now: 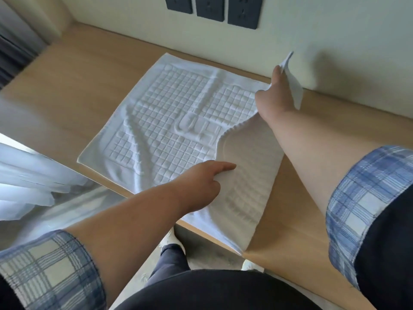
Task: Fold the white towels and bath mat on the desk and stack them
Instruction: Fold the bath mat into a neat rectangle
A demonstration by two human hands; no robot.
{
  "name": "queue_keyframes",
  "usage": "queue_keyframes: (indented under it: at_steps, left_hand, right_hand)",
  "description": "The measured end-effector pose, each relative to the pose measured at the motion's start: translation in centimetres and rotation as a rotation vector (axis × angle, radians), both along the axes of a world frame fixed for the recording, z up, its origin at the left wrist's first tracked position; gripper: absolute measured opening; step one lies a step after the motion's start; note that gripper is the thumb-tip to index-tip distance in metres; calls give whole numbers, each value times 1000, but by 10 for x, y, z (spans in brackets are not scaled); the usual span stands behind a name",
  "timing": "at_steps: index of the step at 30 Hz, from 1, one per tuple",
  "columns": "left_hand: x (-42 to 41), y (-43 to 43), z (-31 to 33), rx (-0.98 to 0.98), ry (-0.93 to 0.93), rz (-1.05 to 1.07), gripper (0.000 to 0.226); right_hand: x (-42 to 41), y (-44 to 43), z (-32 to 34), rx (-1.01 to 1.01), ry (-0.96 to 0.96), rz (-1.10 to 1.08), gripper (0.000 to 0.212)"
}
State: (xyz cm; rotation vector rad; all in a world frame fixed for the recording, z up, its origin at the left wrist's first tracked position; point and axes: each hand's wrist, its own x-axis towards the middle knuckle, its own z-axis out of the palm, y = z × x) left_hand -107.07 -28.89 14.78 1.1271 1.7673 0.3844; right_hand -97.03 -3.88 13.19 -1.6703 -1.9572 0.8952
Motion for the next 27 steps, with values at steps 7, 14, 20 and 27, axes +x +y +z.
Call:
queue_keyframes:
  at_steps: [7, 14, 20, 27]
  left_hand:
    - [-117, 2, 5, 105, -108, -47, 74]
    - [-215, -6, 15, 152, -153, -96, 73]
    - [-277, -14, 10, 182, -129, -28, 78]
    - [-338, -15, -24, 142, -88, 86, 80]
  right_hand:
    - [-121, -8, -2, 51, -15, -73, 75]
    - [-223, 6, 14, 100, -95, -195, 75]
    - [-304, 10, 7, 122, -94, -146, 78]
    - [-370, 12, -25, 36, -127, -27, 71]
